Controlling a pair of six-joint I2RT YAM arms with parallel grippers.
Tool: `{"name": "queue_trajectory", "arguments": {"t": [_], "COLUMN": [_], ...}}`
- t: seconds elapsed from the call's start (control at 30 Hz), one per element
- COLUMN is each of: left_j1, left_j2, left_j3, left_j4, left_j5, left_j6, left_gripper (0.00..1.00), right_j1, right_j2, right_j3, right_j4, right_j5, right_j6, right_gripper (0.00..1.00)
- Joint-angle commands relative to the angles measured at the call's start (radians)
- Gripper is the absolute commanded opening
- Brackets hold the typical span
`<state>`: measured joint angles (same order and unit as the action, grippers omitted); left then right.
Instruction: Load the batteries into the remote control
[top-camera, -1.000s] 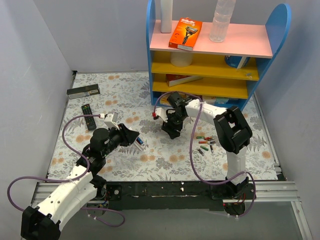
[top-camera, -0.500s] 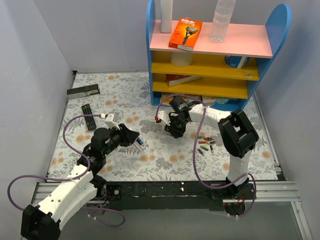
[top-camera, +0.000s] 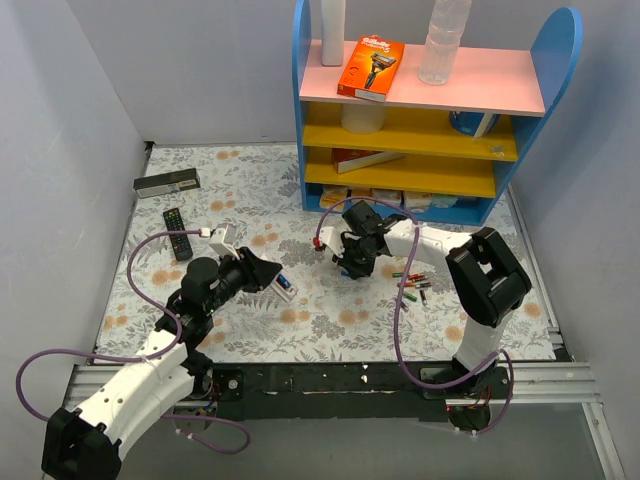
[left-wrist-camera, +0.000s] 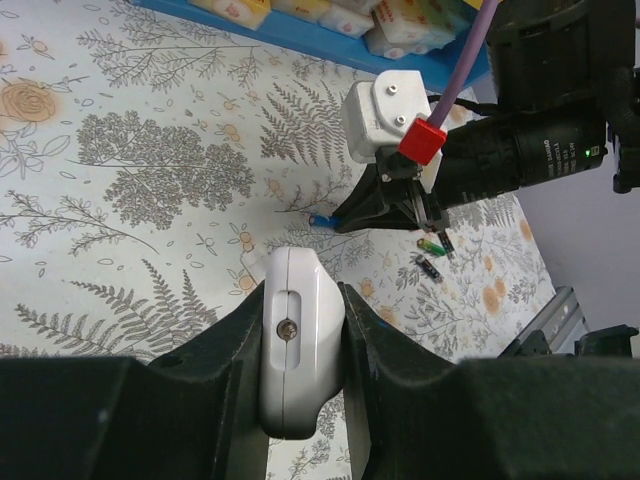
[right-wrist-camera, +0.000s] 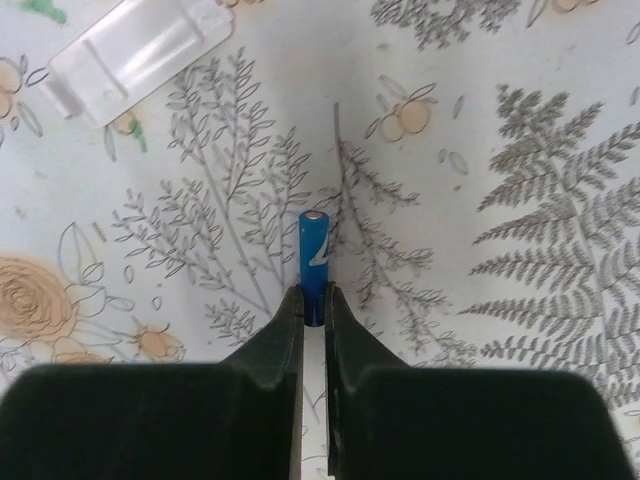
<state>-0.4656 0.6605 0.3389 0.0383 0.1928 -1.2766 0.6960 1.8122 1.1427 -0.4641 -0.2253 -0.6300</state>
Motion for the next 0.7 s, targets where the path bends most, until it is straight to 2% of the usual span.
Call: {"name": "queue_trajectory", "arguments": {"t": [0.0,0.2,0.33,0.5,0.67], "left_j1": [0.004,0.005,0.005,0.005,0.005], "left_j2": [0.007,0.040,0.065,0.138,0.232], "left_j3": [-0.029,-0.073,-0.109,-0.158,-0.149], "left_j4": [0.110,0.221,0.327,0.514,0.643], "left_j5": [0.043,0.065,0.086,0.111,0.174], "left_j6": [-0.046,-0.085,-0.124,-0.161,-0.179], "left_gripper": [0.00,0.00,0.00,0.00,0.00], "right_j1": [0.020,0.022,0.031,0.134,0.276], "right_j2": [-0.039,-0.194,-0.306,-0.427,-0.373], "right_j3": [-0.077,-0.150,-0.133,-0.051,0.104], "right_j4": [-0.024,0.041,0.022,-0.010,-0.134], "right_j5": [-0.017,-0.013,0.003,0.076,0.185], "right_j6": [0.075,0.193,0.282,0.407,0.538], "right_gripper": [0.03,0.01,0.01,0.01,0.01]}}
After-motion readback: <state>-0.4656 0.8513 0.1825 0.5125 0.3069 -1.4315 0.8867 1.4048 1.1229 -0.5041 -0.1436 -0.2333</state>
